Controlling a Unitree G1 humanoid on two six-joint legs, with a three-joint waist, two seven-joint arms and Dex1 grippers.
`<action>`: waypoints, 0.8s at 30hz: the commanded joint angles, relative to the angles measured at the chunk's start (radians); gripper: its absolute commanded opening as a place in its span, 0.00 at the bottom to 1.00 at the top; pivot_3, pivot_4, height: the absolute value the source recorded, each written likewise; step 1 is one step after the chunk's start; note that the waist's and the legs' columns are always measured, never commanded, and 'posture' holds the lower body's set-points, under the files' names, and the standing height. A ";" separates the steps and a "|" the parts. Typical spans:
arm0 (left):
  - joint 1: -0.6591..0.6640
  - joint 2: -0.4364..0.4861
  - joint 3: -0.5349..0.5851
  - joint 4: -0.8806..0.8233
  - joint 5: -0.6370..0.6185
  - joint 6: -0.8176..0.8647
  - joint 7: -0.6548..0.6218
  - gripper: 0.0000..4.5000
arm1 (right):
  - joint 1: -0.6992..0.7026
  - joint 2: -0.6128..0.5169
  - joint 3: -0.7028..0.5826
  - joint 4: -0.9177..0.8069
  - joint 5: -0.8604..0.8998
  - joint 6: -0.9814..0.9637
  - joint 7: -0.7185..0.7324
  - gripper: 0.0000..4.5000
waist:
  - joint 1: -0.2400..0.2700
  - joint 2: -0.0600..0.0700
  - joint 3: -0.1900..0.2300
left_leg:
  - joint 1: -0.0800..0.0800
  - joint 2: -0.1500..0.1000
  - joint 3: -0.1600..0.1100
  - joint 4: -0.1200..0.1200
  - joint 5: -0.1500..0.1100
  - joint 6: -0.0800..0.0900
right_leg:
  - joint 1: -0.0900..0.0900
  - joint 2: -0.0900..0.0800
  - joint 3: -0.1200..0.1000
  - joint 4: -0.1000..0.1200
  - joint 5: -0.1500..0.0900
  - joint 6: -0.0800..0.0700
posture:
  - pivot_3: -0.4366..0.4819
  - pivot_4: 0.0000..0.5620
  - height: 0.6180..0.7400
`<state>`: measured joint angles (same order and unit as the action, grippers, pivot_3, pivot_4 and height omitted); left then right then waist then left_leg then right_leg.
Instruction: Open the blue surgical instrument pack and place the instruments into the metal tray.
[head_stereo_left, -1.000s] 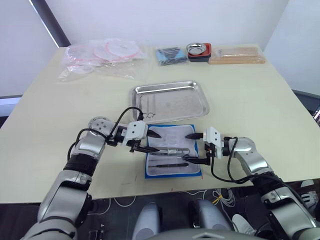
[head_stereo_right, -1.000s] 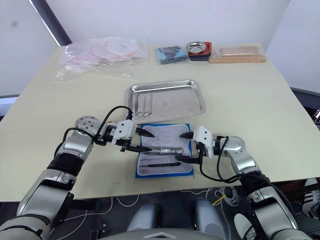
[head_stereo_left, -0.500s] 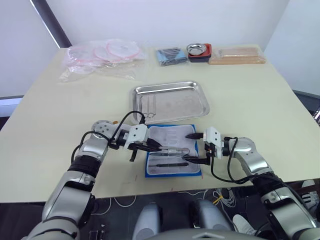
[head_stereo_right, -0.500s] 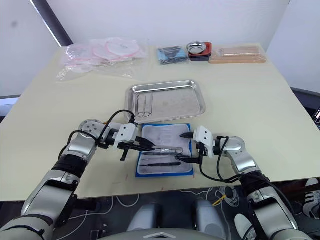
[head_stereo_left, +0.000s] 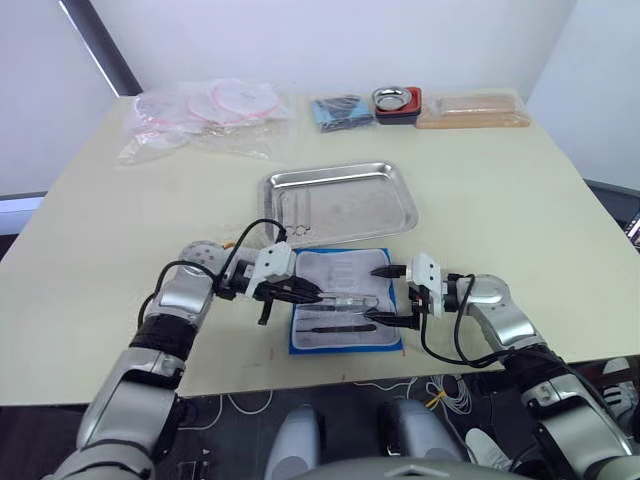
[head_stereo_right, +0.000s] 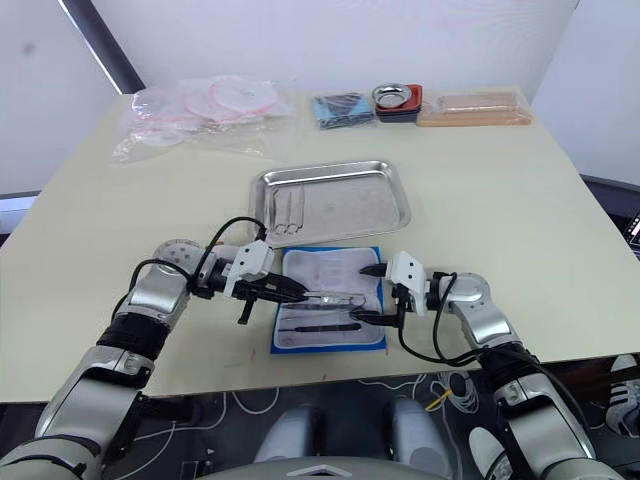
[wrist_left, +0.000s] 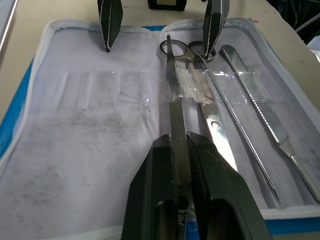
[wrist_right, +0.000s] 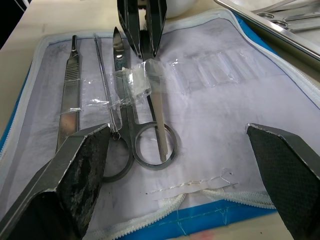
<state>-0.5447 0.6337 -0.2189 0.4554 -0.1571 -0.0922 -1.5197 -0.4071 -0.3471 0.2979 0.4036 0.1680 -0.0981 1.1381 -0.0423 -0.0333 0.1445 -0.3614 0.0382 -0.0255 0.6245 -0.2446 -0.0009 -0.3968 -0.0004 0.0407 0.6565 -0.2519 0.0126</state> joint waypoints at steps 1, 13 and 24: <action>-0.033 0.048 0.025 -0.082 -0.004 0.041 0.003 0.05 | 0.062 -0.027 0.070 0.127 -0.108 0.060 -0.017 1.00 | -0.001 0.000 0.001 | 0.000 0.000 0.000 0.000 0.000 0.000 | 0.000 0.000 0.000 0.000 0.000 0.000 | 0.48 0.27 1.00; -0.009 0.156 0.041 -0.179 -0.020 0.081 -0.036 0.05 | 0.053 -0.017 0.075 0.140 -0.111 0.054 -0.014 1.00 | -0.002 0.001 0.002 | 0.000 0.001 0.000 0.000 0.000 0.000 | -0.001 0.000 0.001 0.000 0.000 0.000 | 0.48 0.27 1.00; 0.032 0.230 0.069 -0.246 -0.058 0.122 -0.042 0.05 | 0.057 -0.014 0.076 0.141 -0.112 0.052 -0.015 1.00 | -0.002 0.002 0.003 | 0.000 0.002 0.000 0.000 0.000 0.000 | -0.001 -0.001 0.002 0.000 0.000 -0.001 | 0.48 0.27 1.00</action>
<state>-0.5076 0.8426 -0.1876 0.2547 -0.1798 0.0258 -1.5420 -0.4136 -0.3433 0.2994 0.4108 0.1679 -0.0982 1.1464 -0.0440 -0.0311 0.1472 -0.3615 0.0407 -0.0257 0.6243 -0.2446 -0.0009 -0.3976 -0.0012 0.0428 0.6565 -0.2523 0.0118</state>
